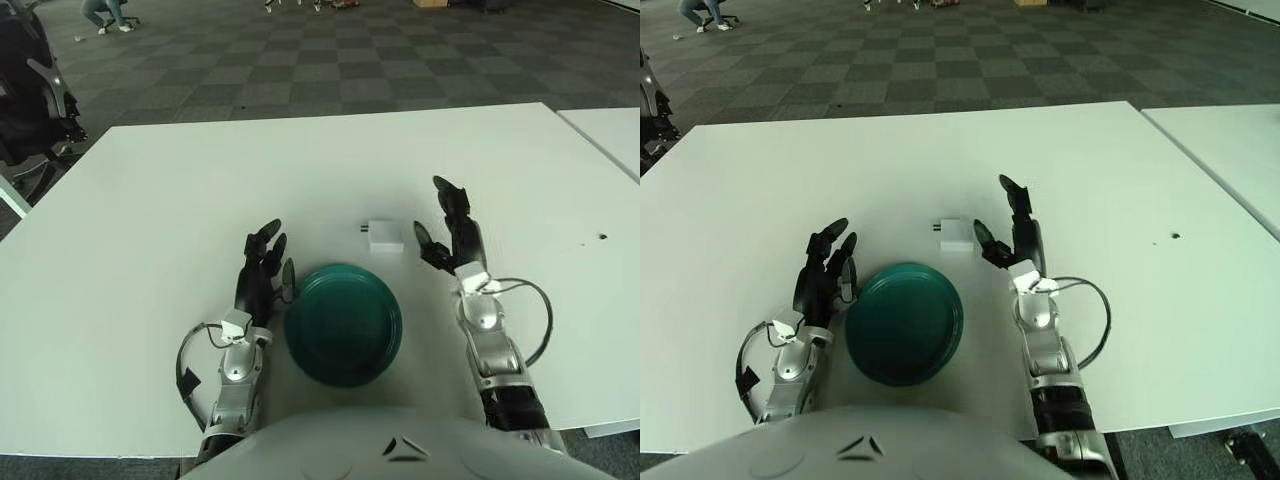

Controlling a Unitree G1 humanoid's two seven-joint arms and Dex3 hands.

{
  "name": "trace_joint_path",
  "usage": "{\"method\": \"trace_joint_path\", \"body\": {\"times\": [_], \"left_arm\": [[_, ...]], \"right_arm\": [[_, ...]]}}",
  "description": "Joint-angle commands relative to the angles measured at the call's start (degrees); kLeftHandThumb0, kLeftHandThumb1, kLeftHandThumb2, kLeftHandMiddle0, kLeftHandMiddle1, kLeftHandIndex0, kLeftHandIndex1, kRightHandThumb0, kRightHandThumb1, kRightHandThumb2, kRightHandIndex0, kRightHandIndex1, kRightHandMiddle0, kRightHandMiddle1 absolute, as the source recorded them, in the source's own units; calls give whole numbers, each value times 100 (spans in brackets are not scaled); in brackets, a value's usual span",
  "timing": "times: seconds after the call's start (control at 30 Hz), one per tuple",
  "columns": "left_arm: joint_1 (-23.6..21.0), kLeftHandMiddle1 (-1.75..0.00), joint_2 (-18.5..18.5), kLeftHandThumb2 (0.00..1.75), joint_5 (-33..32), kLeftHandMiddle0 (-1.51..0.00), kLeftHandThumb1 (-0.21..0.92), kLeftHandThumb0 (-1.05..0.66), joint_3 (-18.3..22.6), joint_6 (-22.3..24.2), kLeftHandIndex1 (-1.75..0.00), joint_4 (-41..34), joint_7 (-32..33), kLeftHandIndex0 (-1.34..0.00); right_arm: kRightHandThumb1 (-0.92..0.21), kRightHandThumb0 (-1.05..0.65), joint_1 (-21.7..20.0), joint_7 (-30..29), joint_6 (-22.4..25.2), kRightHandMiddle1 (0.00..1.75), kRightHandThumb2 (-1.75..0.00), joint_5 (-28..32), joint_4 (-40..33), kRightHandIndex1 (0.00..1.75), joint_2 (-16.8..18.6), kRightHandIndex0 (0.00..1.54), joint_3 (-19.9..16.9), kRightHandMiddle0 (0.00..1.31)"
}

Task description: Put the charger into the plate.

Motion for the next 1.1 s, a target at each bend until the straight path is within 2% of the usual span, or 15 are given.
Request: {"method": "trace_joint_path", "body": {"times": [0.0,0.07,0.2,0.3,0.53,0.8,1.07], "left_arm": [[181,-2,-138,84,-192,-45,92,-86,25,104,-94,665,-77,-16],[178,-1,-157,83,-191,-44,92,-86,20,73,-95,683,-83,-17],[175,-1,-197,82,-166,-44,92,-86,24,-10,-96,743,-67,-18],[179,-2,-207,82,-161,-45,92,-86,33,-80,-97,789,-70,-20],[236,-2,-234,83,-206,-46,92,-90,17,-155,-100,758,-115,-24],[231,-2,-249,84,-137,-47,92,-92,6,-223,-101,803,-83,-26],[257,-1,-265,84,-211,-45,92,-94,-22,-168,-101,743,-177,-25]], "right_arm": [[-92,-70,-918,-869,-247,46,-53,-1568,800,0,-426,22,696,0],[-92,-71,-1103,-1027,-185,45,-53,-1779,1013,0,-461,21,844,0],[-92,-78,-1706,-1354,310,45,-60,-2498,1854,0,-466,19,1391,0],[-92,-83,-1899,-1435,534,43,-65,-2841,2116,0,-528,17,1691,0],[-92,-88,-2030,-1268,814,44,-68,-3190,2042,0,-756,16,2160,0],[-92,-87,-2142,-920,924,48,-68,-3266,1903,1,-924,18,2440,0],[-92,-85,-2255,-557,1066,42,-67,-3398,1813,0,-1056,17,2718,0]]}}
